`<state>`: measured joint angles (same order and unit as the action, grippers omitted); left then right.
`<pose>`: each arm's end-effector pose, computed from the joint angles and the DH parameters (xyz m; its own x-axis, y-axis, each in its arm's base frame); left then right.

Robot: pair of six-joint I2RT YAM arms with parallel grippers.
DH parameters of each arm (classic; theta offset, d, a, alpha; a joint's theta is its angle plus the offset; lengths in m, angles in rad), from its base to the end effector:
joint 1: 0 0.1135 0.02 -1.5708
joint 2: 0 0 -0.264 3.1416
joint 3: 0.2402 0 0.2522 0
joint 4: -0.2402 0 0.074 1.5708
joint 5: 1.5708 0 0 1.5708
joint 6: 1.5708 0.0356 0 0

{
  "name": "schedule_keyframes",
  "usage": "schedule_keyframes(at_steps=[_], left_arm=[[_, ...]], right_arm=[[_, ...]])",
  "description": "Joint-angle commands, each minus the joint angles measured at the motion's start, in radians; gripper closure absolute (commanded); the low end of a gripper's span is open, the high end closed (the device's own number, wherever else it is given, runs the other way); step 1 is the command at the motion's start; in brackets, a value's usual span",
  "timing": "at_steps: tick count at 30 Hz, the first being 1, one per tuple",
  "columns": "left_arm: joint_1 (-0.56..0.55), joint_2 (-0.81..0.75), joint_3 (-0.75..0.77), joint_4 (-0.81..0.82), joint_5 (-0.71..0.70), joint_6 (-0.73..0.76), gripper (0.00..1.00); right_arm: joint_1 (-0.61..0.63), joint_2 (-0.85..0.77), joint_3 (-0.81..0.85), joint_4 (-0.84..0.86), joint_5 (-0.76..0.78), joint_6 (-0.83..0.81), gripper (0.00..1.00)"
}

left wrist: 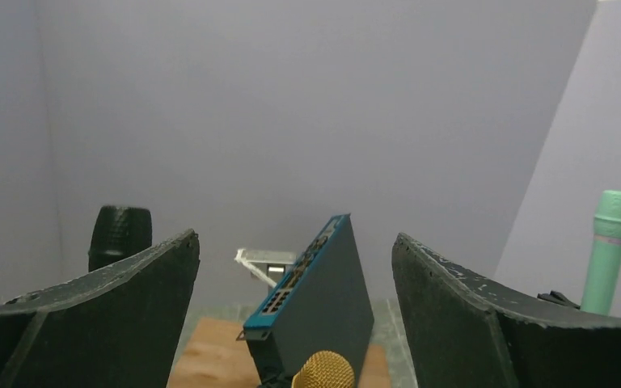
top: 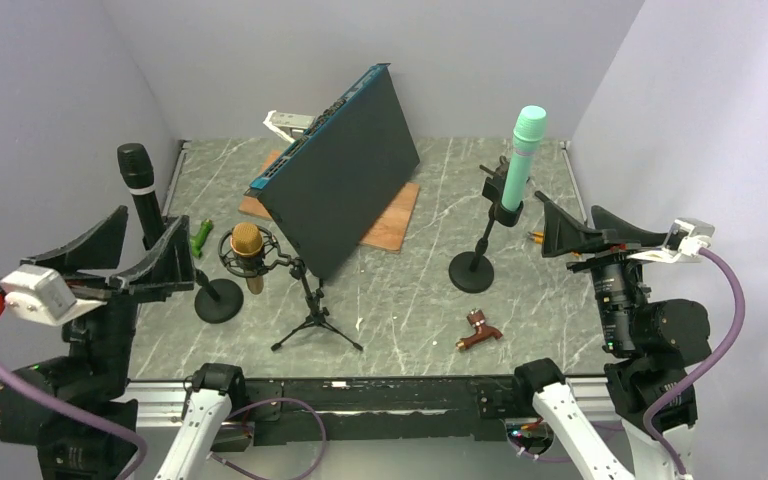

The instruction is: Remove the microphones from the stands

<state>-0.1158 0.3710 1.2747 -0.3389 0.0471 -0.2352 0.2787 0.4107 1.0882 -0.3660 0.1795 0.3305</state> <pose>-0.0291 0.0017 0.4974 0.4809 -0.2903 -0.8273 0.2746 0.9460 -0.1723 0.0354 0.0035 0.4526 0.2439 0.4019 -0.8826 -0.1971 0.9116 0.3607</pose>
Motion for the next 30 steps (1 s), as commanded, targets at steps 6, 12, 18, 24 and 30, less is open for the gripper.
schedule_keyframes(at_steps=[6,12,18,24,30], left_arm=[[-0.001,0.006,-0.013,0.001,0.094,-0.03,0.08],[-0.001,0.037,0.0,-0.029,0.189,-0.057,0.05],[-0.001,0.057,-0.102,0.105,0.309,-0.134,0.06],[-0.001,0.21,-0.014,-0.002,0.468,-0.12,0.12],[-0.001,0.286,-0.004,0.016,0.67,-0.141,0.19]], right_arm=[[0.006,0.015,0.02,-0.051,0.013,0.01,0.0],[0.005,0.028,-0.006,-0.085,0.006,-0.001,0.0],[0.004,0.084,0.021,-0.125,-0.058,-0.031,0.0],[0.004,0.177,0.077,-0.187,-0.057,-0.101,0.0],[0.004,0.305,0.127,-0.215,-0.068,-0.222,0.0]])
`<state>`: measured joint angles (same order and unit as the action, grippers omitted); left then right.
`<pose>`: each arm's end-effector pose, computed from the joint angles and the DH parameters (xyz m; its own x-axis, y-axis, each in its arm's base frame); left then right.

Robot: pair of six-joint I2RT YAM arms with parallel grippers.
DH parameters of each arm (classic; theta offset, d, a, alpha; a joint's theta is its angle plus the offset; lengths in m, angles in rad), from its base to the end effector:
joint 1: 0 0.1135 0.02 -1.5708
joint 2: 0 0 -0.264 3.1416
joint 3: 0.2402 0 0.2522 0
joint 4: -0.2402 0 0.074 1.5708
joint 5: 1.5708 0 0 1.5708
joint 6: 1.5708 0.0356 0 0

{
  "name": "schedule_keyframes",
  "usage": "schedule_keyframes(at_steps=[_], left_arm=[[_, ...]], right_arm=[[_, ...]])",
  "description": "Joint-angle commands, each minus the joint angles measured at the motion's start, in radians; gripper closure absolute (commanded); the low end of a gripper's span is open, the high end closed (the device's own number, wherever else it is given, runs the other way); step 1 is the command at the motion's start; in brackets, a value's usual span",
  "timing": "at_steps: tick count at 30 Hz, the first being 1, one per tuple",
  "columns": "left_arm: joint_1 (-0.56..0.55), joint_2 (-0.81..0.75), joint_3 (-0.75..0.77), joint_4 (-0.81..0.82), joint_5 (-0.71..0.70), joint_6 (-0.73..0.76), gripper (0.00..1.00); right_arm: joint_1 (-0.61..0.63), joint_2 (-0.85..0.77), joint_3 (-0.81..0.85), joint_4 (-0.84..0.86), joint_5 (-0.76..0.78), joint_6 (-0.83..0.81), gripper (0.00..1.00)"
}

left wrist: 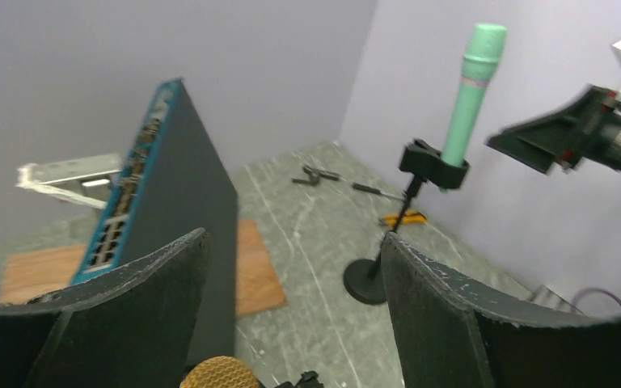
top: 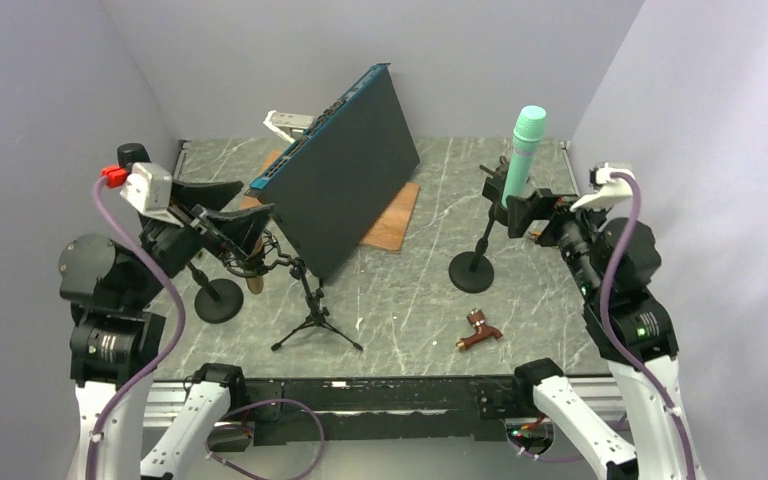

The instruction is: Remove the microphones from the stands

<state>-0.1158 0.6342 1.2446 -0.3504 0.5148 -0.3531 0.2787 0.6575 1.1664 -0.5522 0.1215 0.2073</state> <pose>0.0726 -0.0261 0.4865 0.0414 -0.3078 -0.9505 0.6261 0.7494 -0.2154 0.1021 0.0247 0.4419 -0.0730 0.1916 -0.9788 -0.1447 0.9689 0.2005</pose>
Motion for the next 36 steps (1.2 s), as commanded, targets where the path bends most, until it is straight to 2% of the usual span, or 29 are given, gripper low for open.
schedule_keyframes(at_steps=[1,4,9,13,16,20,22,25,29,36], left_arm=[[-0.001,0.041,0.028,0.043,0.261,-0.037,0.2],[-0.029,0.097,0.046,0.09,0.361,-0.077,0.23],[-0.227,0.184,0.143,0.027,0.252,0.024,0.24],[-0.363,0.317,0.246,-0.022,0.17,0.089,0.24],[-0.459,0.432,0.35,-0.078,0.069,0.144,0.25],[-0.595,0.554,0.492,-0.187,-0.193,0.313,0.32],[-0.599,0.552,0.468,-0.169,-0.263,0.319,0.34],[-0.598,0.463,0.27,-0.04,-0.281,0.313,0.31],[-0.598,0.365,0.095,0.095,-0.214,0.307,0.29],[-0.608,0.364,0.017,0.182,-0.061,0.283,0.31]], right_arm=[[0.004,0.07,0.056,-0.025,-0.001,-0.1,0.0],[0.005,0.091,0.059,0.016,-0.006,-0.106,0.0],[0.005,0.123,0.072,0.077,-0.023,-0.09,0.0],[0.005,0.15,0.087,0.092,-0.031,-0.088,0.0],[0.004,0.15,0.08,0.117,-0.023,-0.094,0.0],[0.005,0.162,0.091,0.125,-0.018,-0.102,0.03],[0.005,0.165,0.096,0.132,-0.014,-0.105,0.06],[0.005,0.168,0.09,0.152,-0.004,-0.118,0.1],[0.004,0.185,0.085,0.183,-0.042,-0.137,0.15],[0.005,0.222,0.072,0.225,-0.078,-0.148,0.27]])
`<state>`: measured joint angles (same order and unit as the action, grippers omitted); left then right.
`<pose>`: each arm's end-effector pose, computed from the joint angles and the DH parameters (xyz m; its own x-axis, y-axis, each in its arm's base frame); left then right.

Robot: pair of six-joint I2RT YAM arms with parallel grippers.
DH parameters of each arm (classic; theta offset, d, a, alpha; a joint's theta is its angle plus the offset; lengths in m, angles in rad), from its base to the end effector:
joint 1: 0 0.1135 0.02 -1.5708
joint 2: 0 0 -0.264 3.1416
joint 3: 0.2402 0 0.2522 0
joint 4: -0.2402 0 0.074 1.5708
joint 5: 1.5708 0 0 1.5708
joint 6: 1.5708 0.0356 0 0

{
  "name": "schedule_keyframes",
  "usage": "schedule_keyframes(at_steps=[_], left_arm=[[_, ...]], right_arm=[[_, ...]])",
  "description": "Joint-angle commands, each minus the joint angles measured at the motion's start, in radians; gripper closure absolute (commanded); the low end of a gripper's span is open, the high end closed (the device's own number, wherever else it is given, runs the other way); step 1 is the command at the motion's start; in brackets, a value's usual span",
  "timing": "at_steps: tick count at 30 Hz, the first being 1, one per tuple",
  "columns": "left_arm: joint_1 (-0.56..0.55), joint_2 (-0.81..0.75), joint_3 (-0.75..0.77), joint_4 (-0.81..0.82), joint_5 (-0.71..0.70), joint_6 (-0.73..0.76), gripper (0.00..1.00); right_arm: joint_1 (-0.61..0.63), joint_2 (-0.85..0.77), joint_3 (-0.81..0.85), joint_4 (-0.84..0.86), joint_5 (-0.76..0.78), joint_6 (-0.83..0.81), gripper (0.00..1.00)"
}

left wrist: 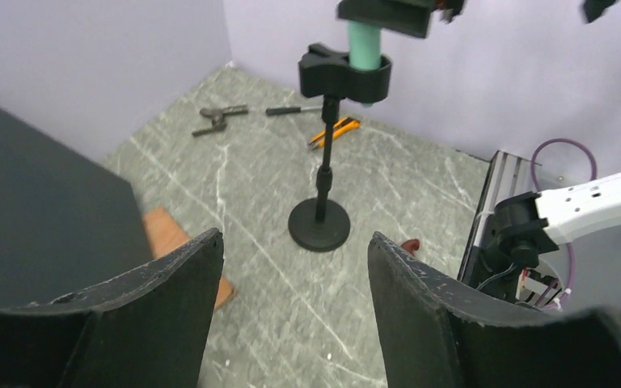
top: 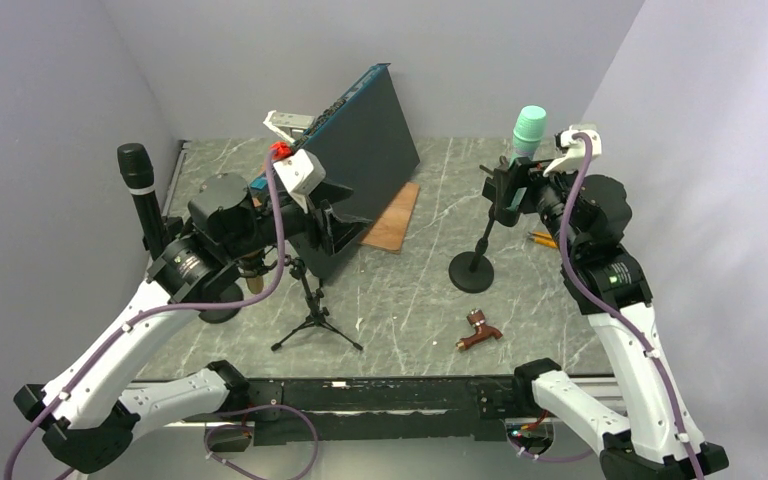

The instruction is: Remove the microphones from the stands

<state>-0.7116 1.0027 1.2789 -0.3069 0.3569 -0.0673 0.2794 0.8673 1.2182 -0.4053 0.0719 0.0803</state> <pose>0.1468 -0.1430 0.4573 -0.0821 -0.0124 -0.9965 0.8728 0.4818 -0.0779 0.1622 0.0439 0.4494 -0.0686 0.0636 -0.9956 -0.2013 0.9766 0.0762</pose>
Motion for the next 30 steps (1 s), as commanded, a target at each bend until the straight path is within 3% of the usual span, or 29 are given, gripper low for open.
schedule_keyframes(at_steps=[1,9,14,18,21,25,30], left_arm=[[-0.016,0.001,-0.019,0.147,0.104,-0.006,0.31],[-0.037,0.145,0.011,0.297,0.115,-0.163,0.32],[-0.077,0.286,0.071,0.435,0.168,-0.173,0.37],[-0.096,0.39,0.163,0.423,0.137,-0.109,0.33],[-0.096,0.472,0.243,0.378,0.131,-0.061,0.33],[-0.095,0.554,0.297,0.385,0.145,0.001,0.31],[-0.067,0.69,0.407,0.41,0.304,0.019,0.28]], right_arm=[[0.004,0.011,0.013,0.088,-0.03,-0.023,0.29],[0.005,-0.02,-0.048,0.127,0.025,-0.06,0.45],[0.004,-0.029,-0.091,0.141,0.02,-0.136,0.66],[0.004,-0.039,-0.13,0.166,0.017,-0.169,0.81],[0.004,-0.047,-0.154,0.181,0.014,-0.179,0.99],[0.003,-0.063,-0.175,0.195,-0.033,-0.191,1.0],[-0.016,-0.061,-0.177,0.167,-0.191,-0.189,1.0]])
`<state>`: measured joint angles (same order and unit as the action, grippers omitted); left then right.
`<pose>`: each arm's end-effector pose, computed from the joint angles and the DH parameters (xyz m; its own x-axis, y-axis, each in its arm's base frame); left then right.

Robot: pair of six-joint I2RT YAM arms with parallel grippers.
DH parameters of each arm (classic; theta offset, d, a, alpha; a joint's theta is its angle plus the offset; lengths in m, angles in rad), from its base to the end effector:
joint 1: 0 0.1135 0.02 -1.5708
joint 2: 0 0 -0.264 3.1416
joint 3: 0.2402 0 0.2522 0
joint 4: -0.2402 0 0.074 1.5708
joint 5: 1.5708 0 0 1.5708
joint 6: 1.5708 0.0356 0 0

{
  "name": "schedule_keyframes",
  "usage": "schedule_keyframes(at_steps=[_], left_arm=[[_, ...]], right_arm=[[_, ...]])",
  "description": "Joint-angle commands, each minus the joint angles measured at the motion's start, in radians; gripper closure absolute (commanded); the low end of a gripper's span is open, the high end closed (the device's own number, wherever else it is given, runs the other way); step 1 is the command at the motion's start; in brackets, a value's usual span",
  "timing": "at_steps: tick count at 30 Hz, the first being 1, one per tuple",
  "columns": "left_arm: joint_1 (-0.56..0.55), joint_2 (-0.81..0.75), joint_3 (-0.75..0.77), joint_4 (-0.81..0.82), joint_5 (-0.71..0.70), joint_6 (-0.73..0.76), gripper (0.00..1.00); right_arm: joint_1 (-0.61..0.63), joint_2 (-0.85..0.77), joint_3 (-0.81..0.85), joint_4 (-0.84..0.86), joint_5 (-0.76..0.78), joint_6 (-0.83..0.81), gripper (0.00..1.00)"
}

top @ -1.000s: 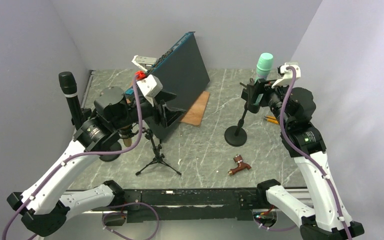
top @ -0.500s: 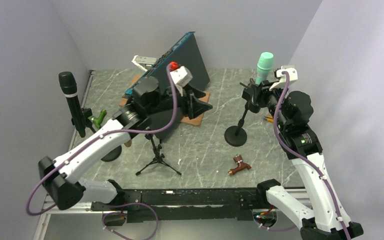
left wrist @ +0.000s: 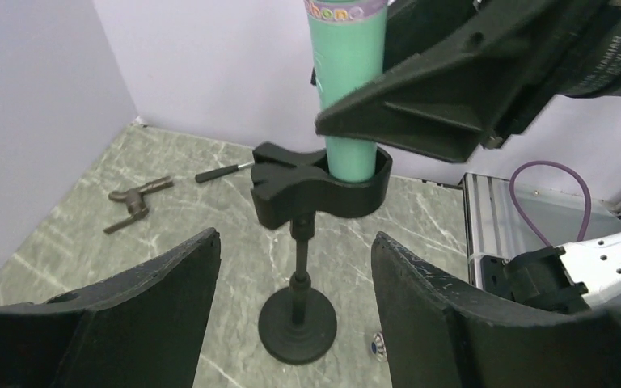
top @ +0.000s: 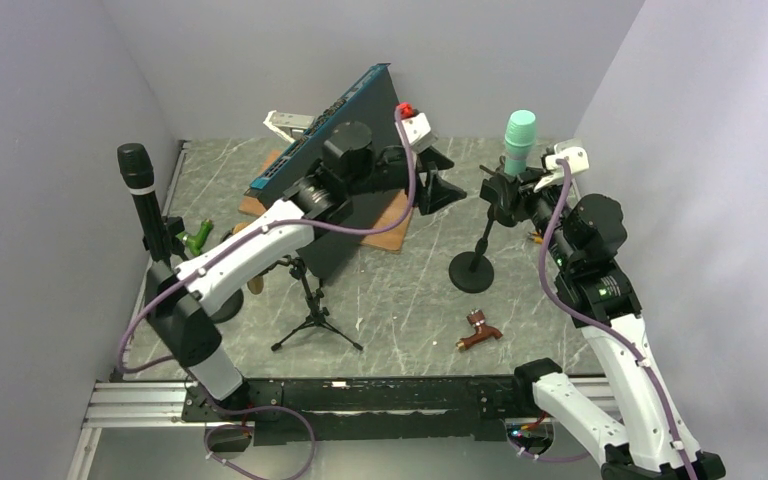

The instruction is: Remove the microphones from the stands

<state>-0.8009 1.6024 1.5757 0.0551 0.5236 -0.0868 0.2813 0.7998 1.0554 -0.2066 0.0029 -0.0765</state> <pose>0.2514 -0.2849 0.4338 -0.0644 -0.0415 -0.9971 0.9677 0.2413 -0.0725 0.1608 0.0464 0.4282 0.0679 -0.0599 -0.9959 -0.2704 0.9597 -0.0762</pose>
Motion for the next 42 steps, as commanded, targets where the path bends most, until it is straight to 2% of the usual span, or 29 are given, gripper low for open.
schedule_keyframes(at_steps=[1,5,10,18,22,25,26,28,30,32,37,42], left_arm=[[0.031,0.13,0.156,0.042,0.171,0.019,0.28],[0.055,0.256,0.291,0.026,0.227,-0.034,0.31],[0.057,0.281,0.29,0.092,0.239,-0.074,0.3],[0.057,0.293,0.251,0.188,0.25,-0.114,0.28],[0.055,0.338,0.281,0.203,0.283,-0.135,0.25],[0.056,0.377,0.311,0.223,0.298,-0.155,0.23],[0.055,0.393,0.325,0.232,0.302,-0.167,0.23],[0.053,0.426,0.357,0.25,0.311,-0.191,0.23],[0.052,0.454,0.376,0.282,0.305,-0.225,0.23],[0.049,0.471,0.376,0.343,0.31,-0.267,0.23],[0.041,0.513,0.393,0.484,0.375,-0.358,0.24],[0.025,0.545,0.418,0.511,0.447,-0.401,0.3]], right_arm=[[-0.03,0.012,-0.012,-0.04,-0.149,-0.024,1.0],[-0.11,0.023,-0.014,-0.053,-0.244,0.014,1.0],[-0.328,0.061,-0.005,-0.064,-0.46,0.07,1.0],[-0.346,0.079,-0.05,-0.047,-0.498,0.051,1.0],[-0.348,0.074,-0.044,-0.041,-0.537,0.053,1.0],[-0.349,0.077,-0.037,-0.056,-0.499,0.066,0.99],[-0.349,0.074,-0.038,-0.057,-0.48,0.073,0.93],[-0.349,0.06,-0.047,-0.047,-0.462,0.088,0.68],[-0.348,0.044,-0.059,-0.033,-0.454,0.114,0.49],[-0.349,0.03,-0.059,-0.031,-0.444,0.122,0.22],[-0.349,0.031,-0.028,-0.06,-0.429,0.138,0.01],[-0.349,0.018,-0.029,-0.05,-0.393,0.17,0.0]])
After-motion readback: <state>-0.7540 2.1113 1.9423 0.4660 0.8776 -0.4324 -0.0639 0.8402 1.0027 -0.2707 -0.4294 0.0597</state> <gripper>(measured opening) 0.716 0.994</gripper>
